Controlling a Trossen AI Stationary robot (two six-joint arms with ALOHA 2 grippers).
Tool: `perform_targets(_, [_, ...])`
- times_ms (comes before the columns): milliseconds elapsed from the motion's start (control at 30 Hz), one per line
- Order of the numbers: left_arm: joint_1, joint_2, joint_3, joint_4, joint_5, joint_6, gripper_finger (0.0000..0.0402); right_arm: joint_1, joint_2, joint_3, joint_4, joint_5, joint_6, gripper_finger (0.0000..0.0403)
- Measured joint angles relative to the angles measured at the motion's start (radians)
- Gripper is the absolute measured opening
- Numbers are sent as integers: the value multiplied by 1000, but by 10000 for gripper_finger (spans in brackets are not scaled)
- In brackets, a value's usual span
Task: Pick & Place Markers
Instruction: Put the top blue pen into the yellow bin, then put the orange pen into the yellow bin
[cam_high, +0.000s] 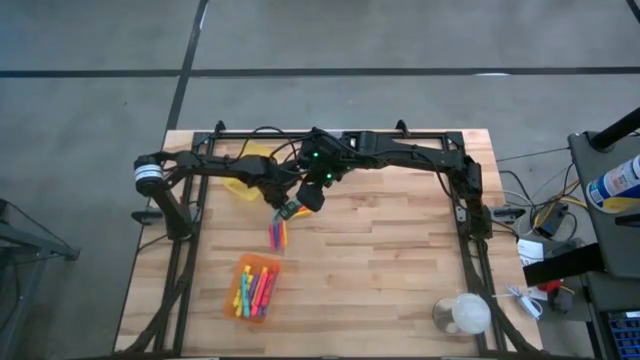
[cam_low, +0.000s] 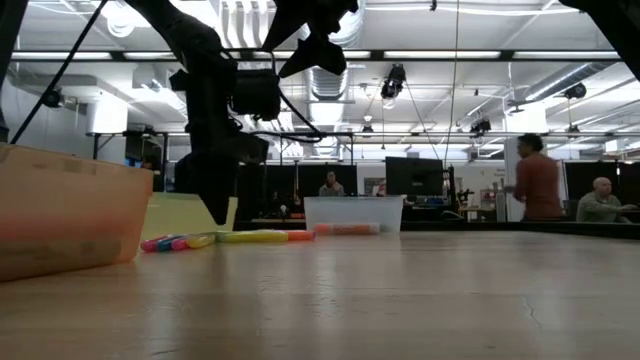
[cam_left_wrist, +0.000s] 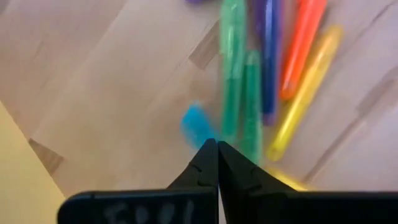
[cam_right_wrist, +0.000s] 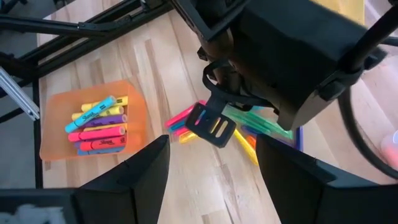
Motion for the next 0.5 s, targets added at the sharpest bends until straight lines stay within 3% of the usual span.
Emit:
perform_targets(300, [0,-35,48,-106,52,-35,0,3,0,0,-64,-2,-4,231])
perform_targets(500, [0,-178,47,-117,152,-49,0,3,0,-10,-93,-2,-43,231])
